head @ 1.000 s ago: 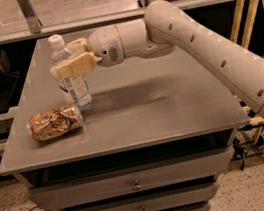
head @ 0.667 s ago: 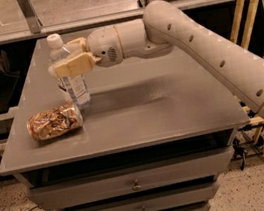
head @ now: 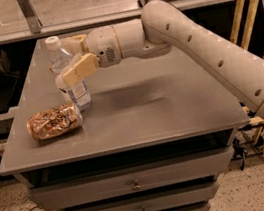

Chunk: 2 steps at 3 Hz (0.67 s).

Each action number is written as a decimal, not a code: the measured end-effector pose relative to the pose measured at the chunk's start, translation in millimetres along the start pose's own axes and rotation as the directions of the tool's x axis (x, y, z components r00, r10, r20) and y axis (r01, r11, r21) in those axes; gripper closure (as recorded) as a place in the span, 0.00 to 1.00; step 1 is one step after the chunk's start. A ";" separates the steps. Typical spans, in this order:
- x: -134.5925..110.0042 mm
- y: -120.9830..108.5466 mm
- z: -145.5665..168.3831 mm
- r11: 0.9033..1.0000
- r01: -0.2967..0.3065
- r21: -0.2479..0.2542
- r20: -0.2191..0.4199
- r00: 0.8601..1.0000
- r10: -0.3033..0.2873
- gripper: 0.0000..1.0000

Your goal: Move blue plastic bottle near orange can

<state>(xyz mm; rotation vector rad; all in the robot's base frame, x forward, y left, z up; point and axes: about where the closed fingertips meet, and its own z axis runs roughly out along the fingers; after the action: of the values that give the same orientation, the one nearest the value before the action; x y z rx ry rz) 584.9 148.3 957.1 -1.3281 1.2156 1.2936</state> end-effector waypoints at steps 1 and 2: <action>0.0 0.0 0.0 1.000 0.000 0.000 0.000 1.000 0.000 0.00; -10.6 7.4 -13.1 0.999 0.026 0.022 -0.082 0.996 -0.024 0.00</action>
Offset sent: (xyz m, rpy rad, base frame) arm -0.0108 -0.0444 0.0315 -0.2140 -0.0971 -0.0625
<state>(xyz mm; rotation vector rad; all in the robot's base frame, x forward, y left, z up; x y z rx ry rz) 579.5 135.0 968.7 -1.3867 1.2622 1.2147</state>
